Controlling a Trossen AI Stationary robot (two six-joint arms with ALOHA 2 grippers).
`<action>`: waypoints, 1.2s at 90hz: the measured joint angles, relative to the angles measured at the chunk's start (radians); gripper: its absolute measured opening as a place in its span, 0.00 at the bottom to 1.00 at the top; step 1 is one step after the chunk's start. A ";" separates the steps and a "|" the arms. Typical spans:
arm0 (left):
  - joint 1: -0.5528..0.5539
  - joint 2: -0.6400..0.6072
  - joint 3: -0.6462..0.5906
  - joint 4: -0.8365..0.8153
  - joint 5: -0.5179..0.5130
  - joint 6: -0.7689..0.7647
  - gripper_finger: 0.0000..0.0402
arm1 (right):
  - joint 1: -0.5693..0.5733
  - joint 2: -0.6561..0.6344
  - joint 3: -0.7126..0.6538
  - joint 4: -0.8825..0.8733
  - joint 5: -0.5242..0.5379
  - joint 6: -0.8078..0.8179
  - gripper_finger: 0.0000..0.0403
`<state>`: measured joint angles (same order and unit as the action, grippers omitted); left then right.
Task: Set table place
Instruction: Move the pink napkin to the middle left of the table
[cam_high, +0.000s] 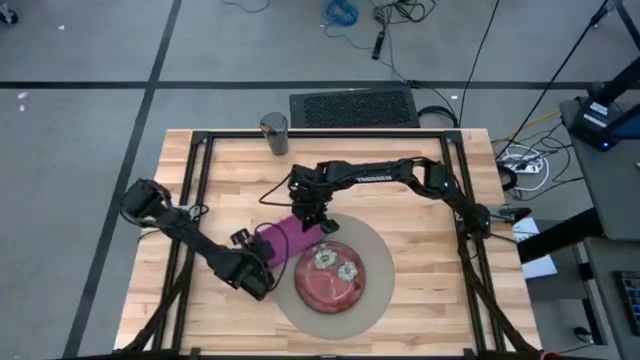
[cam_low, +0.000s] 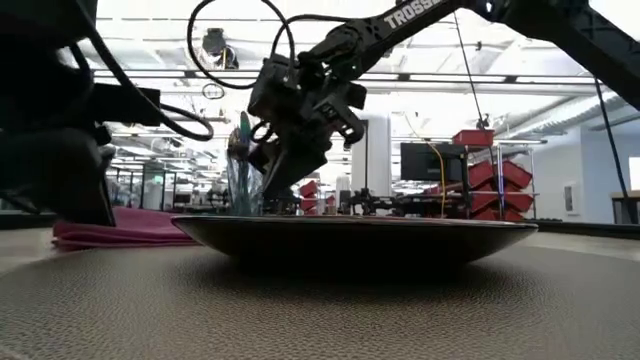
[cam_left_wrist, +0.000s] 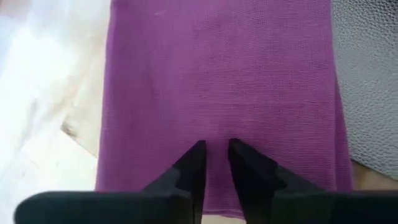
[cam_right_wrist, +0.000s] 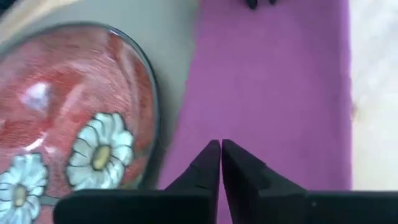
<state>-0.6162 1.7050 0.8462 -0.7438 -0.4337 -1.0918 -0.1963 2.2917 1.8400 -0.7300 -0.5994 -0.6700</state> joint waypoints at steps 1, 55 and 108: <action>-0.004 -0.001 0.000 0.000 0.004 -0.004 0.14 | -0.002 0.000 0.000 -0.001 0.000 -0.001 0.00; -0.233 -0.030 -0.003 -0.020 -0.014 -0.430 0.14 | -0.022 0.111 0.000 0.193 0.010 0.030 0.00; -0.269 -0.031 -0.003 0.007 -0.038 -0.526 0.14 | -0.067 0.093 0.034 0.197 0.003 0.098 0.00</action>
<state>-0.8852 1.6737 0.8436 -0.7370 -0.4721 -1.6179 -0.2630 2.3847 1.8736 -0.5327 -0.5968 -0.5723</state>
